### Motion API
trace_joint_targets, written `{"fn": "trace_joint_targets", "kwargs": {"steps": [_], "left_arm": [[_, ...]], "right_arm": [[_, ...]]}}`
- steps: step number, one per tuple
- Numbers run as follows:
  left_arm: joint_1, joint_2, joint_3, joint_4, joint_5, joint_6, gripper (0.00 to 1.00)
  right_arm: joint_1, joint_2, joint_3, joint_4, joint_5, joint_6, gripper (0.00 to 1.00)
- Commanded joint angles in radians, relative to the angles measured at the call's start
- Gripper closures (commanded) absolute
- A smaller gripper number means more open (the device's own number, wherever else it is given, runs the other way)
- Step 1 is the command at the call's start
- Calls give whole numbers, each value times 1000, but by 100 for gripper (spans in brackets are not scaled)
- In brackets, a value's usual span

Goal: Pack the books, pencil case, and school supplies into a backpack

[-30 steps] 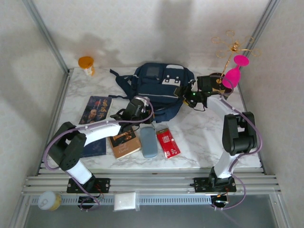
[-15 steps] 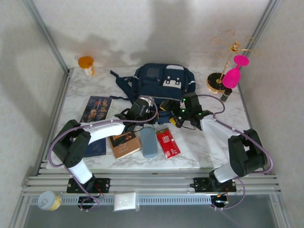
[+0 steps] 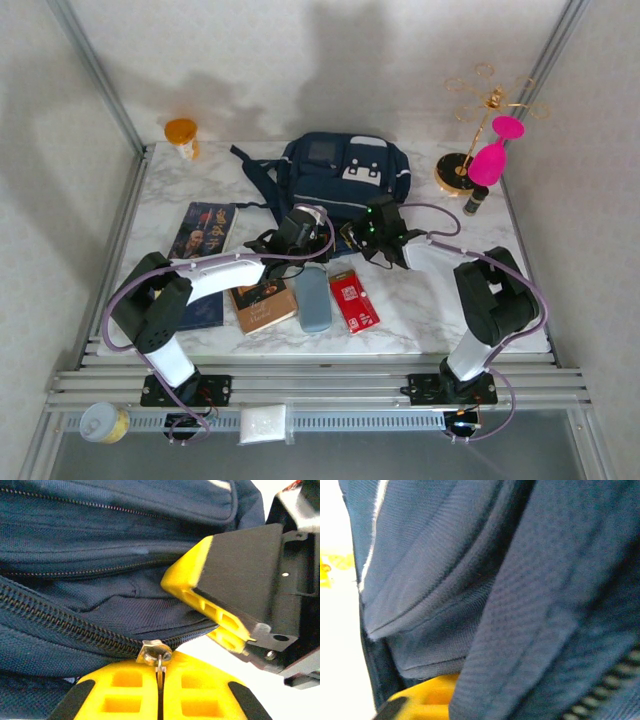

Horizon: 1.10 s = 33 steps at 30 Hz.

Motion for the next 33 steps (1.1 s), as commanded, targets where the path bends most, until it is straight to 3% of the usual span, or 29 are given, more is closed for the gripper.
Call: {"fn": "trace_joint_targets", "kwargs": {"steps": [1, 5, 9, 15, 21, 23, 27, 33], "left_arm": [[-8, -72, 13, -9, -42, 38, 100], [43, -126, -34, -71, -67, 63, 100], [98, -203, -132, -85, -91, 92, 100], [147, -179, -182, -16, -16, 115, 100], [144, -90, -121, 58, 68, 72, 100], [143, -82, -108, 73, 73, 56, 100], [128, -80, -93, 93, 79, 38, 100], [106, -77, -72, 102, 76, 29, 100]], "right_arm": [[-25, -27, 45, 10, 37, -169, 96], [-130, -77, 52, -81, -59, -351, 100], [-310, -79, 54, -101, -256, -503, 100], [-379, -72, 141, -221, -254, -629, 98], [-330, -140, 168, -336, -135, -589, 41], [-307, -177, 171, -413, -75, -584, 28], [-188, -271, 92, -409, -75, -498, 12], [-27, -243, 19, -250, -117, -255, 2]]}}
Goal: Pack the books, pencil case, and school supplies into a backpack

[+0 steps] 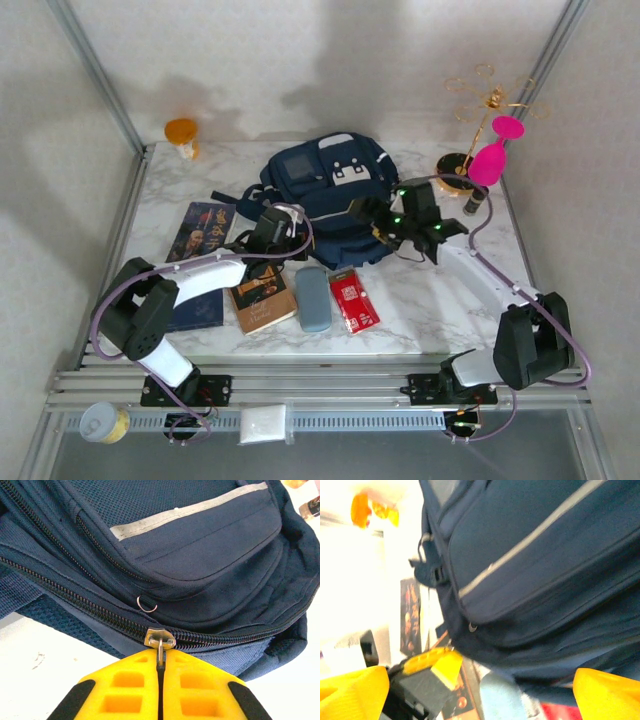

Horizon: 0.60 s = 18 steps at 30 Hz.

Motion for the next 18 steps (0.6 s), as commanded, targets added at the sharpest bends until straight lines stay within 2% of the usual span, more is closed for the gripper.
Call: {"fn": "trace_joint_targets", "kwargs": {"steps": [1, 6, 9, 15, 17, 18], "left_arm": [[-19, -1, 50, 57, 12, -15, 100], [-30, -6, 71, 49, 5, -19, 100], [-41, -10, 80, 48, 2, -15, 100], [-52, 1, 92, 47, 9, -16, 100], [-52, -2, 91, 42, -6, -13, 100], [-51, -3, 93, 36, -18, -9, 100]], "right_arm": [[50, 48, -43, 91, 5, 190, 1], [71, 128, -75, 184, 81, 361, 1], [77, 196, -35, 184, 135, 374, 2], [79, 323, 82, 137, 234, 310, 34], [79, 338, 102, 123, 249, 292, 51], [78, 336, 102, 118, 250, 290, 63]]}}
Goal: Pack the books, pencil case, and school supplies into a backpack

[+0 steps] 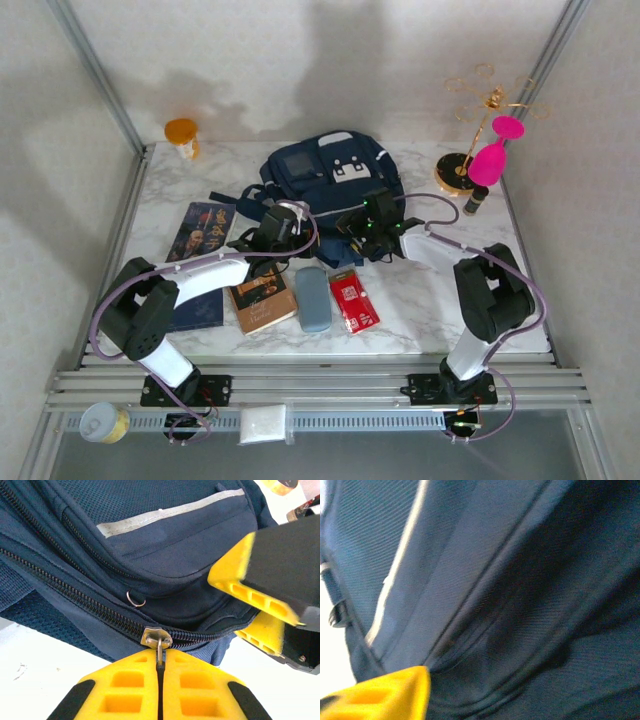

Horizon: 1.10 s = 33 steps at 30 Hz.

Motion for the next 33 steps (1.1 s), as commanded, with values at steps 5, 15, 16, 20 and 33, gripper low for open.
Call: {"fn": "trace_joint_targets", "kwargs": {"steps": [5, 15, 16, 20, 33], "left_arm": [[4, -12, 74, 6, -34, 8, 100], [194, 73, 191, -123, -149, 73, 100], [214, 92, 209, -126, -140, 74, 100], [270, 179, 289, -137, -160, 75, 100], [314, 339, 439, -126, -167, 46, 100]], "right_arm": [[-24, -58, 9, 38, 77, -27, 100], [-169, -250, -63, -3, 20, -60, 100], [-176, -258, -69, -9, 24, -60, 100], [-188, -292, -107, 23, 13, -38, 100], [-63, -212, -108, 128, 65, 14, 100]]}}
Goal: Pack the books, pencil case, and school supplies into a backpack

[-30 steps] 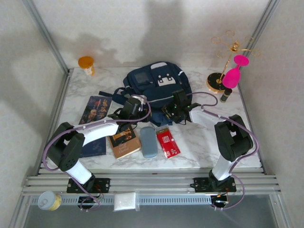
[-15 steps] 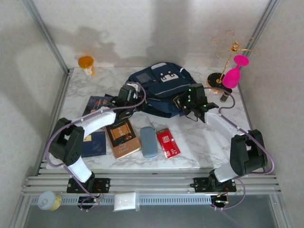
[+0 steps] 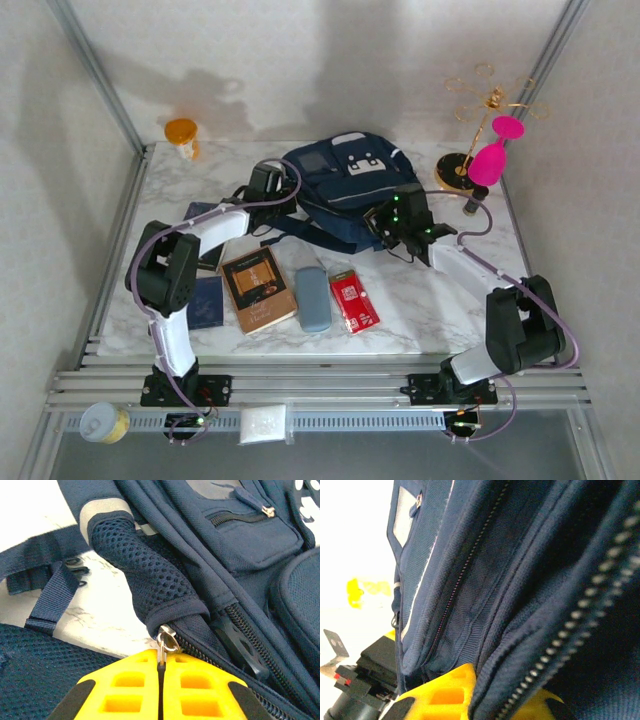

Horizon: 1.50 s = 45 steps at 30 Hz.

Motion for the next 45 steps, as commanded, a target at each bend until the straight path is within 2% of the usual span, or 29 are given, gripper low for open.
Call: {"fn": "trace_joint_targets", "kwargs": {"steps": [1, 5, 7, 9, 11, 14, 19, 22, 30, 35, 37, 40, 42, 45], "left_arm": [[56, 28, 61, 18, -122, -3, 100], [62, 49, 99, 0, -83, 10, 99], [66, 47, 112, -32, -87, 13, 88], [68, 25, 97, -53, -78, 10, 78], [69, -23, 49, -46, -32, 0, 70], [67, -112, -42, -41, 12, -31, 61], [55, -288, -243, 3, 51, -102, 53], [41, -389, -344, 1, 60, -134, 49], [-9, -692, -566, -101, -14, -227, 41], [-16, -829, -638, -263, -115, -292, 38], [-22, -874, -657, -342, -160, -320, 36], [-26, -924, -706, -416, -204, -362, 35], [-27, -943, -746, -428, -213, -382, 34], [-25, -948, -809, -409, -208, -393, 34]], "right_arm": [[41, 29, 3, 92, 67, 26, 100], [88, 115, 73, 137, 72, 19, 98], [104, 141, 102, 125, 71, -9, 93], [108, 145, 105, 90, 76, -33, 79], [106, 128, 86, 90, 49, -83, 56], [110, 83, 72, 9, 47, -159, 35], [110, -30, 13, -48, 17, -273, 13], [110, -69, 15, -121, -9, -362, 4], [134, -173, -3, -255, -36, -542, 1], [264, -98, 64, -300, -64, -581, 5], [336, -26, 120, -314, -77, -585, 10], [411, 89, 220, -345, -53, -592, 29], [458, 166, 301, -368, -25, -609, 37], [484, 286, 395, -388, -35, -610, 40]]}}
